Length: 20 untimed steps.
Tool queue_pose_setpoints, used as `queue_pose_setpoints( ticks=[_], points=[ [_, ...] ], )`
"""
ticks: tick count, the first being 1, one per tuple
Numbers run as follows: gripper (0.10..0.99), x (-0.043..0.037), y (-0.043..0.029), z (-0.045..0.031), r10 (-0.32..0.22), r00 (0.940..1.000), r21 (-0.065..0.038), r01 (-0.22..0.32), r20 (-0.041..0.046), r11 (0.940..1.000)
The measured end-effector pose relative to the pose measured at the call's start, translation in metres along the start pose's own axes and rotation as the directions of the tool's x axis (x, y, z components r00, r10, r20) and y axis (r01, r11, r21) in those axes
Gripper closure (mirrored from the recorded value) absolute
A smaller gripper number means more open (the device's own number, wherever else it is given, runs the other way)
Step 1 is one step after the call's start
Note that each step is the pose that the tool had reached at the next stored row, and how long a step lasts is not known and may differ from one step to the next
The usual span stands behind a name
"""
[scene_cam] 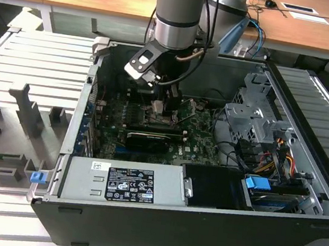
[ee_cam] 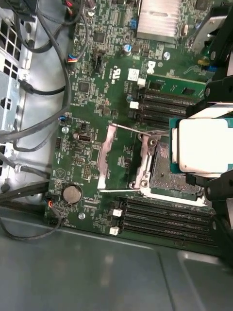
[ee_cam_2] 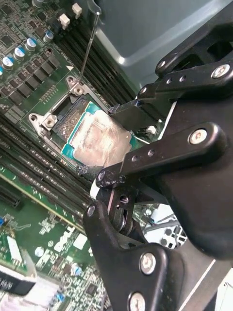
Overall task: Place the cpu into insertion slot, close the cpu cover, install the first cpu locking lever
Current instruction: 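Place the cpu into insertion slot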
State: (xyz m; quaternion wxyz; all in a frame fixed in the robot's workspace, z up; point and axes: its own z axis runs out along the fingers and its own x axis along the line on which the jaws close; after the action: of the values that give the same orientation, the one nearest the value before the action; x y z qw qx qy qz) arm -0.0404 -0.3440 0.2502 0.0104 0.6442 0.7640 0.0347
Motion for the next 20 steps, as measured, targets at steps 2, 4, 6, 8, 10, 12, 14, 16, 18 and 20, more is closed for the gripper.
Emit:
queue_pose_setpoints(
  ticks=[2, 4, 6, 8, 10, 12, 14, 16, 18, 20],
  points=[
    [0.553, 0.0022, 0.0001, 0.0052, 0.011, 0.9999, 0.002, -0.011, 0.0002, 0.9999],
    [0.553, 0.0022, -0.0003, 0.0110, 0.054, 0.9985, 0.002, -0.054, 0.0030, 0.9985],
    [0.553, 0.0041, -0.0002, 0.0149, 0.067, 0.9977, 0.003, -0.067, 0.0038, 0.9977],
    [0.553, 0.0055, -0.0001, 0.0167, 0.067, 0.9977, 0.004, -0.067, 0.0035, 0.9977],
    [0.553, 0.0069, 0.0001, 0.0186, 0.068, 0.9977, 0.006, -0.068, 0.0034, 0.9977],
    [0.553, 0.0081, 0.0003, 0.0199, 0.070, 0.9975, 0.008, -0.070, 0.0035, 0.9975],
    [0.553, 0.0083, 0.0003, 0.0215, 0.098, 0.9952, 0.008, -0.098, 0.0050, 0.9952],
    [0.553, 0.0083, 0.0002, 0.0228, 0.124, 0.9923, 0.007, -0.124, 0.0067, 0.9923],
    [0.553, 0.0085, 0.0001, 0.0253, 0.160, 0.9871, 0.005, -0.160, 0.0090, 0.9871],
    [0.553, 0.0101, 0.0004, 0.0269, 0.164, 0.9864, 0.006, -0.164, 0.0093, 0.9864]
  ],
)
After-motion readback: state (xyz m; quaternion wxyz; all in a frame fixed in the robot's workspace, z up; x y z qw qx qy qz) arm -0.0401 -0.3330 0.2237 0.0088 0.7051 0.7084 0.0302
